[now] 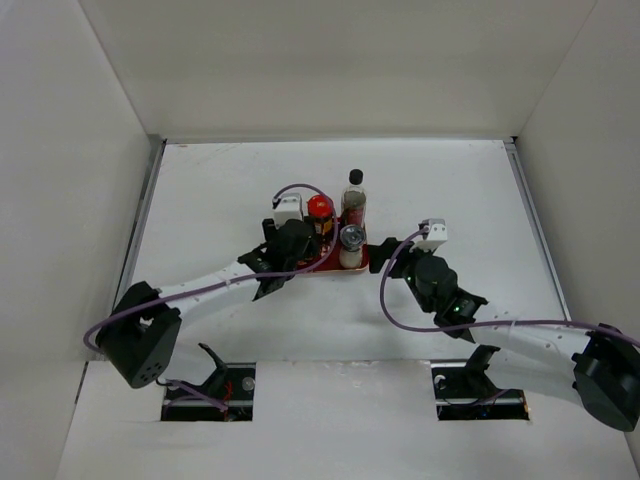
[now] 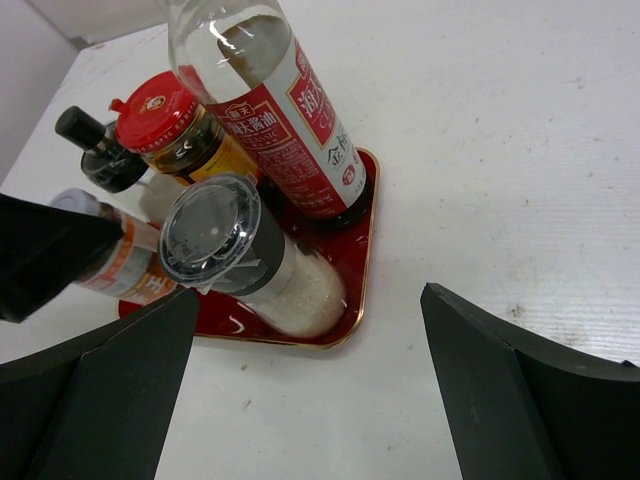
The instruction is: Organize the condiment bottles
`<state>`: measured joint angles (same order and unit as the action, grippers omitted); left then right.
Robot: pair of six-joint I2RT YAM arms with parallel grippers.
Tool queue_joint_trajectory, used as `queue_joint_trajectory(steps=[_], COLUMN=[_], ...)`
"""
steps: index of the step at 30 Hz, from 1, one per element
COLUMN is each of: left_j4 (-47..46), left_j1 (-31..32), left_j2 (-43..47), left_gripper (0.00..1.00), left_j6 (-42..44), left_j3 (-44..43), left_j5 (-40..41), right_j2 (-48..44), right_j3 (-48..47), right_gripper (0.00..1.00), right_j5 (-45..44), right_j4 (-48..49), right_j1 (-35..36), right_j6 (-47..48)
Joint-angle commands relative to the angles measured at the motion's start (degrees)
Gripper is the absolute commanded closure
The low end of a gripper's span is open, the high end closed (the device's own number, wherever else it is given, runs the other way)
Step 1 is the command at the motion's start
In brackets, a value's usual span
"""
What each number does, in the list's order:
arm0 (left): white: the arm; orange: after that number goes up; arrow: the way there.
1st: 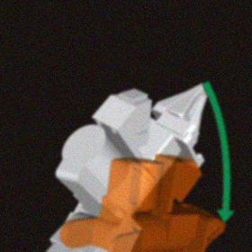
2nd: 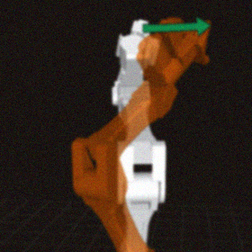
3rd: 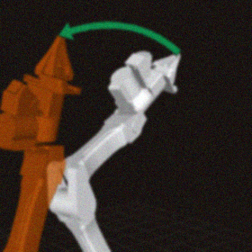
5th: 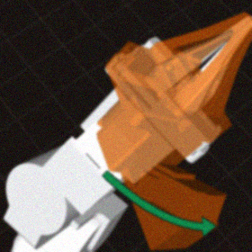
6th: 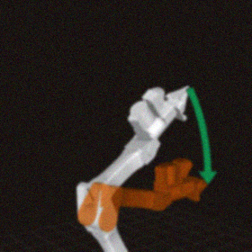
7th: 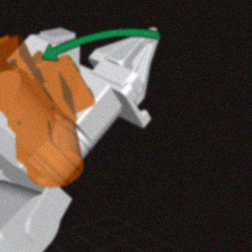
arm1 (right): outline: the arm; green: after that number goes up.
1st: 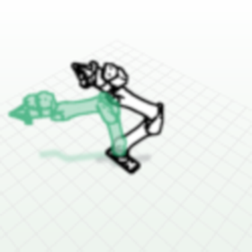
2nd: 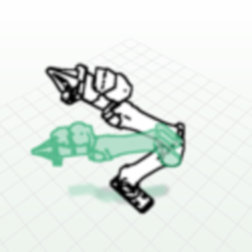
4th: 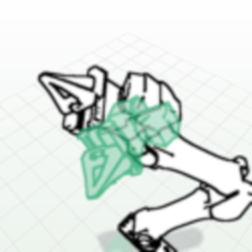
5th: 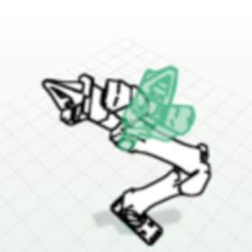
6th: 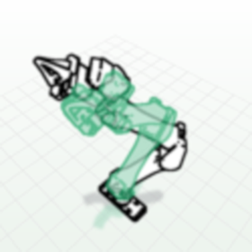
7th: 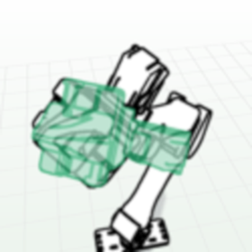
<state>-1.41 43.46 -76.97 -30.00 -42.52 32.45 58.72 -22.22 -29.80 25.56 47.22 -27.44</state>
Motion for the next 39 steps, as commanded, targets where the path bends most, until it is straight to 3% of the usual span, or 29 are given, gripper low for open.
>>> queue_joint_trajectory(steps=[1,9,17,26,30,33,38,39], left_j4=[-9.92,-12.65,-11.95,-7.2,-8.17,-7.3,-2.65,-1.5], left_j1=[-0.18,-0.09,0.52,-2.63,-10.0,-17.03,-26.01,-27.06], left_j2=[-0.81,-4.77,-1.17,16.56,23.69,26.42,27.66,27.75], left_gripper=[0.58,0.45,0.0,0.0,0.0,0.0,0.0,0.0], left_j6=[0.11,-0.23,0.2,0.03,-4.35,-10.06,-15.52,-15.96], left_j3=[-3.1,-1.16,-0.63,3.04,10.07,14.74,17.12,17.12], left_j5=[0.42,1.39,2.09,6.66,5.35,0.01,-7.04,-7.13], right_j2=[-1.06,-0.8,-1.59,-5.99,-1.95,0.25,0.35,-0.61], right_j3=[0.16,0.07,0.24,3.23,1.92,1.48,2.7,3.05], right_gripper=[0.0,0.0,0.0,0.0,0.0,0.0,0.0,0.04], right_j5=[-0.26,-0.34,-0.34,-5.18,-4.91,-4.83,-4.83,-4.74], right_j4=[3.35,3.62,3.36,4.76,4.14,4.58,5.81,5.73], right_j1=[-0.33,-0.42,-0.6,-1.47,-1.74,-1.83,-3.93,-4.37], right_j6=[-1.04,-0.95,-1.21,-2.53,-3.06,-4.02,-4.9,-5.08])
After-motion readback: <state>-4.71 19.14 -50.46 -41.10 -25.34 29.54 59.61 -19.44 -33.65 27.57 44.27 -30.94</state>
